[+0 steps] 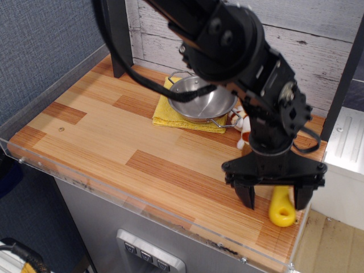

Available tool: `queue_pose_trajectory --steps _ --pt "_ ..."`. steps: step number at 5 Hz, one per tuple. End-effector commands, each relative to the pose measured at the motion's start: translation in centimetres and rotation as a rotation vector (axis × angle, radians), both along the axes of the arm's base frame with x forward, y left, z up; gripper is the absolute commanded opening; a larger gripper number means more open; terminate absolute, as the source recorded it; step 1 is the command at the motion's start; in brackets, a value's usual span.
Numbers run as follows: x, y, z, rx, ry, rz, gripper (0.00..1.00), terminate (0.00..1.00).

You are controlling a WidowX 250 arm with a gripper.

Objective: Move the knife to the left side of the counter.

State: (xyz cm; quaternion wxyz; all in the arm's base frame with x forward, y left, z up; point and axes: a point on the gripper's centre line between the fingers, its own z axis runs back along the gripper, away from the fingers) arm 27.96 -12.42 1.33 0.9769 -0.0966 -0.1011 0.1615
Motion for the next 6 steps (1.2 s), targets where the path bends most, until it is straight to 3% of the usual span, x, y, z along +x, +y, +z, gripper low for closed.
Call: queue_pose_trajectory --steps 1,2,5,6 --pt "1.0 -1.0 0.4 -0.008 -0.029 -0.017 1.0 0.0" --pt "0.7 -1.3 0.2 -0.022 -0.043 -0.017 0.0 0.0" --pt "0.3 -1.5 0.9 -0.02 -0.034 -0.031 0.0 0.0" --pt "0.3 -1.5 2.3 -0.041 -0.059 -0.028 0.0 0.0"
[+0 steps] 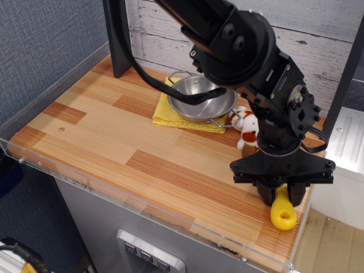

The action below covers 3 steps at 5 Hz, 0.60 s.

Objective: Move the knife to the left side of the counter.

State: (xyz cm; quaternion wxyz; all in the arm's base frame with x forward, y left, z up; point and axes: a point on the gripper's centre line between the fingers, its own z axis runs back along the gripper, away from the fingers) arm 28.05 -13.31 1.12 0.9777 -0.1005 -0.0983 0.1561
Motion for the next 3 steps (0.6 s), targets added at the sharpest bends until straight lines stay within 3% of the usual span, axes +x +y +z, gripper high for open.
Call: queue_pose_trajectory --steps 1,3 --pt "0.5 -1.0 4.3 -0.056 -0.097 -0.024 0.0 0.0" --pt "-1.9 -0.3 8.2 -0.097 -0.166 -0.017 0.0 0.0"
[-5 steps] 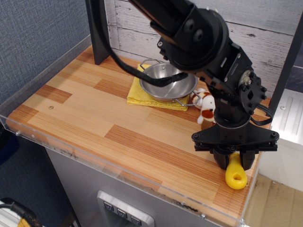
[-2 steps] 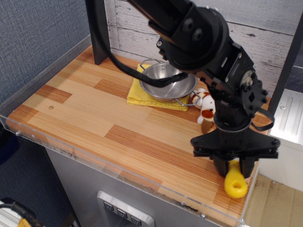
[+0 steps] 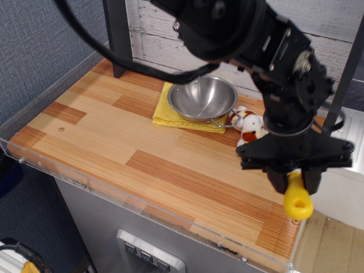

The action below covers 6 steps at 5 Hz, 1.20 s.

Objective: Move the knife to the left side of the counter.

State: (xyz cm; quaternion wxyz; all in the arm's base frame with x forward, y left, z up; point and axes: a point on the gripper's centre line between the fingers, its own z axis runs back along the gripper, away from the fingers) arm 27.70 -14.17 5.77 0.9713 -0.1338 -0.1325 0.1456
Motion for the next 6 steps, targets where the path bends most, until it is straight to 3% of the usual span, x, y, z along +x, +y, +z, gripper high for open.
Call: queue_pose_trajectory --steps 1,3,6 --pt "-3.3 2.3 5.0 -0.053 -0.103 0.038 0.0 0.0" --pt "-5.8 9.1 6.2 -0.044 -0.128 0.211 0.0 0.0" --pt "-10.0 20.8 5.4 -0.028 -0.11 0.511 0.0 0.0"
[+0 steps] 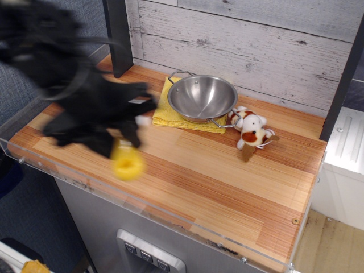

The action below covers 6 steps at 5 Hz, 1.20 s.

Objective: Move the knife to the left side of the counter.

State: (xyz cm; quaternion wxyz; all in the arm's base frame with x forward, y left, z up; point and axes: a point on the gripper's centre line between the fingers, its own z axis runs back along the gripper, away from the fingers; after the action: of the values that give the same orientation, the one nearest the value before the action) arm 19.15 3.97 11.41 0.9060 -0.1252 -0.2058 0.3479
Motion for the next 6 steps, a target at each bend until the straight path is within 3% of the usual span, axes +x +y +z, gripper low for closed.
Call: queue_pose_trajectory --steps 1,5,6 --pt "-1.8 5.5 -0.9 0.002 0.006 0.138 0.0 0.0" --pt "3.4 12.2 -2.7 0.039 0.042 0.22 0.0 0.0" --pt "4.5 12.9 -4.1 0.023 0.044 0.221 0.0 0.0"
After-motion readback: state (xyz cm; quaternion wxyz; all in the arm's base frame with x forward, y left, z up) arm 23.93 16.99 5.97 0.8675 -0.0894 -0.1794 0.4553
